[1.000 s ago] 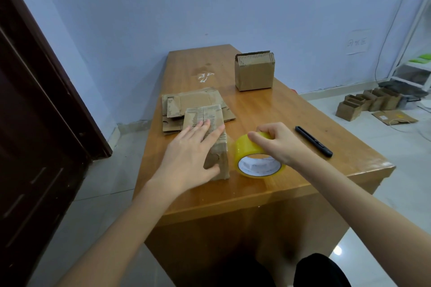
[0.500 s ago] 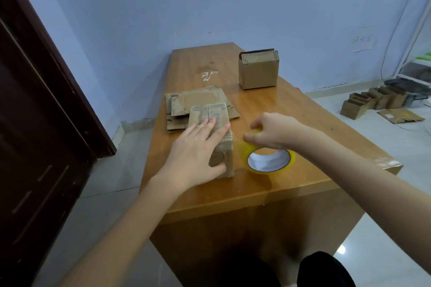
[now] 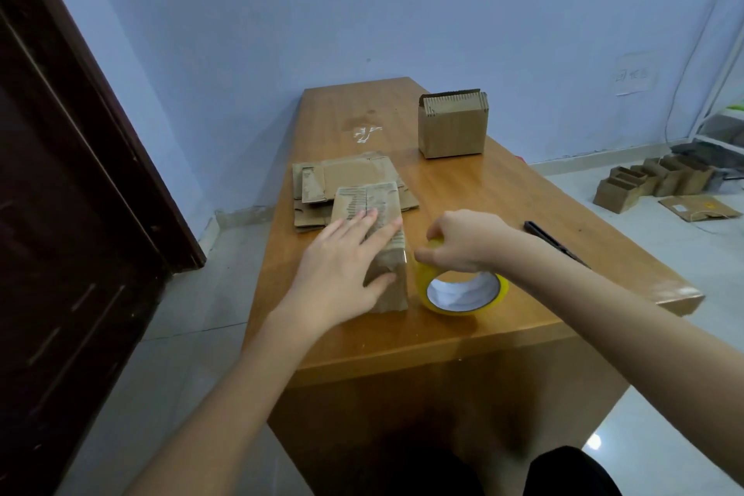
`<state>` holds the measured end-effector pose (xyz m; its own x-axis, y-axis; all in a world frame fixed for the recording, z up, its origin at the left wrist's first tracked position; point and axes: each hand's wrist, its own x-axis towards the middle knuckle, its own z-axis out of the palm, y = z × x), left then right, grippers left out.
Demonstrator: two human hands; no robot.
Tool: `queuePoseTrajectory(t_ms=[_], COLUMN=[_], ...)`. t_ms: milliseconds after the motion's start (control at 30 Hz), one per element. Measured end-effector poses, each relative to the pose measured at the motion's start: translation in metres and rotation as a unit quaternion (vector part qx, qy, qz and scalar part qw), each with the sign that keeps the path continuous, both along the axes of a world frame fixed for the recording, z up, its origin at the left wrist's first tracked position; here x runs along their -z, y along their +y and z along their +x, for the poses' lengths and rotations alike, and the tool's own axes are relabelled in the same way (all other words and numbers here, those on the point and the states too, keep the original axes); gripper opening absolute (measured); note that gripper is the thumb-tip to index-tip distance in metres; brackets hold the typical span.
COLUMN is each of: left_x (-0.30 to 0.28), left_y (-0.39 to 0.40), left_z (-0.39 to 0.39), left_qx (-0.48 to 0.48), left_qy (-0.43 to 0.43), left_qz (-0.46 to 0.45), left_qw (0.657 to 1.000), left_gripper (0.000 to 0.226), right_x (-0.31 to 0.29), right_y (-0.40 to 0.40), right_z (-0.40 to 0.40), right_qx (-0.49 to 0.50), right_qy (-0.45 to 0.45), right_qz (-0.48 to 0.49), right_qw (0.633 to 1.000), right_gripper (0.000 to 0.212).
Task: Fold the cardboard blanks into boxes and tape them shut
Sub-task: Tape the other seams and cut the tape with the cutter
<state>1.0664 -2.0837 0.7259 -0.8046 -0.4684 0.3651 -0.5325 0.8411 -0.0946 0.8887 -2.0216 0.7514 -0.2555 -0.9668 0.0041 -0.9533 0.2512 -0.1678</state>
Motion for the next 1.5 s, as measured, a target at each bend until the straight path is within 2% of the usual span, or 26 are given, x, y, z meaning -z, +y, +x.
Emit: queuePoseTrajectory(t_ms=[133, 333, 767, 967, 1067, 1133, 1233, 1267, 1333, 1433, 1500], left_x=[0.001, 0.004, 0.004, 0.002, 0.000, -0.001, 0.000, 0.001, 0.001, 0.001, 0.001], left_y=[-0.001, -0.002, -0.002, 0.000, 0.001, 0.001, 0.001, 0.000, 0.000, -0.001, -0.001], left_z=[0.000, 0.000, 0.001, -0.002, -0.002, -0.002, -0.002, -0.002, -0.003, -0.003, -0.003], left_qx=[0.001, -0.003, -0.010, -0.014, -0.016, -0.016, -0.017, -0.017, -0.018, -0.021, -0.015], left_qy=[0.023, 0.017, 0.015, 0.011, 0.006, 0.004, 0.004, 0.005, 0.001, -0.004, 0.000], left_qz=[0.009, 0.005, 0.020, 0.021, 0.025, 0.028, 0.027, 0.027, 0.026, 0.029, 0.034], left_qw=[1.000, 1.000, 1.000, 1.000, 1.000, 0.999, 0.999, 0.999, 1.000, 0.999, 0.999], left_gripper=[0.078, 0.082, 0.082, 0.078, 0.078, 0.079, 0.080, 0.080, 0.081, 0.083, 0.085], right_x=[0.001, 0.003, -0.003, -0.009, -0.014, -0.011, -0.003, -0.001, 0.000, 0.007, 0.021], right_y=[0.004, 0.004, 0.006, 0.018, 0.024, 0.027, 0.030, 0.033, 0.039, 0.034, 0.019], right_z=[-0.008, -0.006, -0.002, -0.011, -0.011, -0.011, -0.005, 0.001, 0.018, 0.055, 0.073], right_qx=[0.024, 0.008, -0.001, -0.004, 0.008, 0.015, -0.009, -0.020, -0.028, -0.035, -0.027], right_qy=[-0.009, 0.054, 0.092, 0.010, -0.137, -0.200, -0.138, -0.150, -0.262, -0.507, -0.561], right_qz=[0.004, 0.002, 0.055, 0.058, 0.035, 0.009, -0.102, -0.149, -0.228, -0.260, -0.265], right_qw=[1.000, 0.998, 0.994, 0.998, 0.990, 0.980, 0.985, 0.977, 0.937, 0.821, 0.784], right_gripper=[0.055, 0.054, 0.048, 0.067, 0.060, 0.065, 0.055, 0.049, 0.045, 0.060, 0.074])
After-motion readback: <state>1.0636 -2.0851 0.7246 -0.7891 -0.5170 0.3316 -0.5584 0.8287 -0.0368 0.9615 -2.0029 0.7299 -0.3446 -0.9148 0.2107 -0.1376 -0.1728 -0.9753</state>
